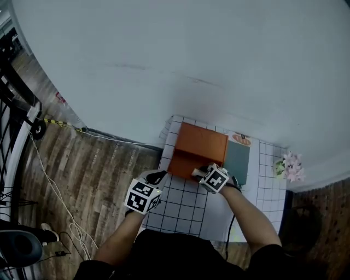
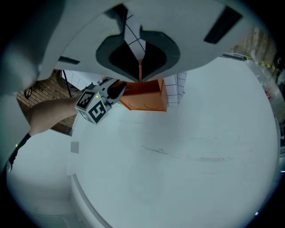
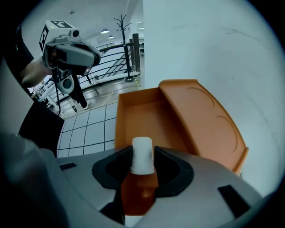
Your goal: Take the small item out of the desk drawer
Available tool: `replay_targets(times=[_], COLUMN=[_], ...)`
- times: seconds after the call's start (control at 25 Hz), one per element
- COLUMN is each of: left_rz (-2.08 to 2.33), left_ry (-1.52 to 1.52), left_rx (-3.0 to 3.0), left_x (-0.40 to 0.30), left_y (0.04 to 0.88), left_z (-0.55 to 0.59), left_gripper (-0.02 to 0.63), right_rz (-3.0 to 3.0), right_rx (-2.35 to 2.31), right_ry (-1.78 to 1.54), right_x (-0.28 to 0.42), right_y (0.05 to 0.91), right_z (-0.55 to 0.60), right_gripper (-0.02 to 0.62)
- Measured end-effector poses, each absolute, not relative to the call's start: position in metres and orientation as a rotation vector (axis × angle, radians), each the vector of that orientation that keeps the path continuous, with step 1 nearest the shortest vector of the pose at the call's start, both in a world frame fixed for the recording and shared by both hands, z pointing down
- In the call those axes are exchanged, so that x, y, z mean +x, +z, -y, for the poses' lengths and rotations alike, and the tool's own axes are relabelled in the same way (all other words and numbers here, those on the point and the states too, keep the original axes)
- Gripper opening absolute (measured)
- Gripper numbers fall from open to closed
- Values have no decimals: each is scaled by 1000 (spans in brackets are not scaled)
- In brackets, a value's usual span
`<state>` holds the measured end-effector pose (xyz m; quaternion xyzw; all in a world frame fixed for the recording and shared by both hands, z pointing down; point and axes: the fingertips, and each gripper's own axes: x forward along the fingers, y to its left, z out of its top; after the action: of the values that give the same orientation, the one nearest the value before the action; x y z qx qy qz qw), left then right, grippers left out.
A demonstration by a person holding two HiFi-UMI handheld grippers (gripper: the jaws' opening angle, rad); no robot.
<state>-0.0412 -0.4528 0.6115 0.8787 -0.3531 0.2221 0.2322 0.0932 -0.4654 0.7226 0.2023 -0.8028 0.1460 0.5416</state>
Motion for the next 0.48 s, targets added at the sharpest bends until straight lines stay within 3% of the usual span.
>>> replay_targets(times=[0.48], left_rz=[980], left_ry=[633], left_rx=[2396], left_x=[-53], left_y=[615], left_z=[439], left_gripper=[26], right_rz=[1855], right_rx=[505], right_ry=[451], right_x=[88], right_y=[743], right_z=[471], right_gripper=[163])
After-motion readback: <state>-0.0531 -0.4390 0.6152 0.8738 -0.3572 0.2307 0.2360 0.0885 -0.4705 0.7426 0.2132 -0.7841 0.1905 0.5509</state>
